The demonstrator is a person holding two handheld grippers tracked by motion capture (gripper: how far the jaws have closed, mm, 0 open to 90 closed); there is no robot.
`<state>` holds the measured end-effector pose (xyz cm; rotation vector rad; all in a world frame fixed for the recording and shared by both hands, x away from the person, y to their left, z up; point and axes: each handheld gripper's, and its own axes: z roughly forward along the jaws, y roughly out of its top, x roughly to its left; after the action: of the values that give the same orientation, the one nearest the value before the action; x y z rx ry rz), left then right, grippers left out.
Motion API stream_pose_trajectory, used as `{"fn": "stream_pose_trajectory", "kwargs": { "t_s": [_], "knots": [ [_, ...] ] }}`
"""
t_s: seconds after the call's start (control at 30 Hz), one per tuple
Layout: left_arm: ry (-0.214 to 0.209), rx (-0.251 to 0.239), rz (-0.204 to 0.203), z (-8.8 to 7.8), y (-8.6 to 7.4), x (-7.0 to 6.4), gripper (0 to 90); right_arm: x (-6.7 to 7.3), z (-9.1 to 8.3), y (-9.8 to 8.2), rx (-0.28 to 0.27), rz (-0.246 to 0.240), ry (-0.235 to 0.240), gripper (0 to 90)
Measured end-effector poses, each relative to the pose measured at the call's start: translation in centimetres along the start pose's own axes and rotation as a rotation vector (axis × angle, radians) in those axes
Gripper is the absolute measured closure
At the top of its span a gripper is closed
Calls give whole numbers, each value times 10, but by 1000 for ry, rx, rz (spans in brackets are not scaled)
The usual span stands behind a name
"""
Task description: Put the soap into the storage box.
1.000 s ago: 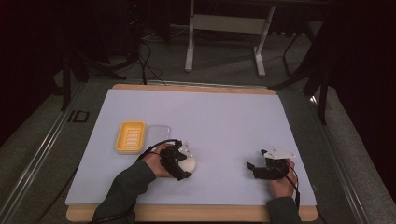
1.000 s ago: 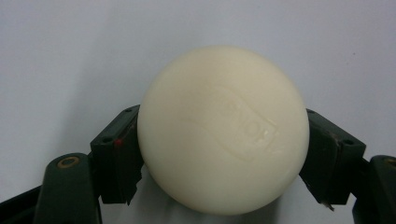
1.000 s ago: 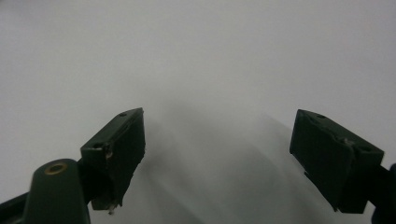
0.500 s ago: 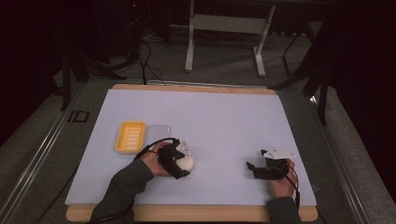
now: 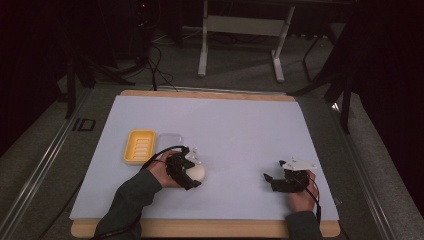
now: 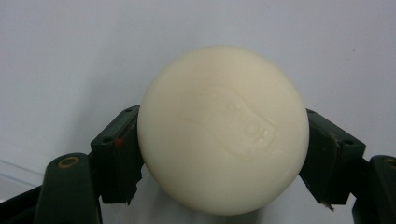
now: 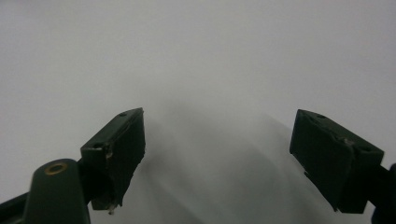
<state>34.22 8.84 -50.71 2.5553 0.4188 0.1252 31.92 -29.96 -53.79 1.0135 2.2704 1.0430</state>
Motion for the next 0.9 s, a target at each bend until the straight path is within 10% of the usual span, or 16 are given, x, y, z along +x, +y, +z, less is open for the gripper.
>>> {"fn": "stream_pose_trajectory", "kwargs": {
  "t_s": [0.9],
  "knots": [
    [21, -17, -15, -16, -7, 7, 253, 0, 0, 0, 0, -1, -1, 178]
  ]
}}
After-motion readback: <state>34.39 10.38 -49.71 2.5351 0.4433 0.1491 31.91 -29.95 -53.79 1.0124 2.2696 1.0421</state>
